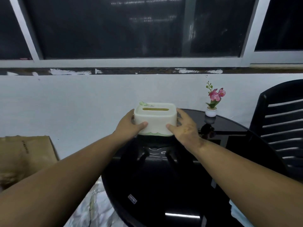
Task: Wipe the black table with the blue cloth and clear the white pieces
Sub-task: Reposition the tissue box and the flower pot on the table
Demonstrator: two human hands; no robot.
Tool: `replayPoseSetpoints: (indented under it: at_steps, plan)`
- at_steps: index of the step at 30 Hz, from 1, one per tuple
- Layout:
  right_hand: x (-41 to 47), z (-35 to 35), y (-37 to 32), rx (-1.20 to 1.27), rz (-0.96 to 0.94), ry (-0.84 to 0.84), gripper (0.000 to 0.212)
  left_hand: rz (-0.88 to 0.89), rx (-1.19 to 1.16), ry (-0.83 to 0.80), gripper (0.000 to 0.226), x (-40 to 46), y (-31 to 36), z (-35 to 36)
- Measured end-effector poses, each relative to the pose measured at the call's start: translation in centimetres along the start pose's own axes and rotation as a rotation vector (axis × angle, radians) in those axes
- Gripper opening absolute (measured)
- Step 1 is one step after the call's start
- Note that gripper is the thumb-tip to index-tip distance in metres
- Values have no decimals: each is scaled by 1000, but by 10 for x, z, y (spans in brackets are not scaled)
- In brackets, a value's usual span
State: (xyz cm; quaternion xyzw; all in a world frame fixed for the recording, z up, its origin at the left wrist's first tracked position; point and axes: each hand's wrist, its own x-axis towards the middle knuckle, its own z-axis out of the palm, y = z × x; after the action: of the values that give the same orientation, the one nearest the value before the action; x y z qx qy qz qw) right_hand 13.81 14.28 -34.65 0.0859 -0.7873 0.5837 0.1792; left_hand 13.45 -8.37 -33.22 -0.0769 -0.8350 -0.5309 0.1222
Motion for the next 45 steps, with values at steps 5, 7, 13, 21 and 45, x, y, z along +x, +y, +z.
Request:
replayPoseSetpoints:
  at_steps: [5, 7, 13, 21, 45]
  plan:
    - [-12, 12, 12, 3, 5, -57, 77, -51, 35, 14, 51, -18, -5, -7]
    - [-14, 14, 9, 4, 39, -73, 80, -60, 47, 10, 52, -20, -6, -8]
    - [8, -22, 6, -160, 183, -42, 61, -33, 298, 98, 85, -11, 14, -6]
    - [71, -109, 55, -664, 219, 73, 37, 389, 802, -134, 81, 11, 44, 27]
    - [147, -146, 102, -643, 89, -1, 31, 370, 987, -48, 77, 21, 19, 48]
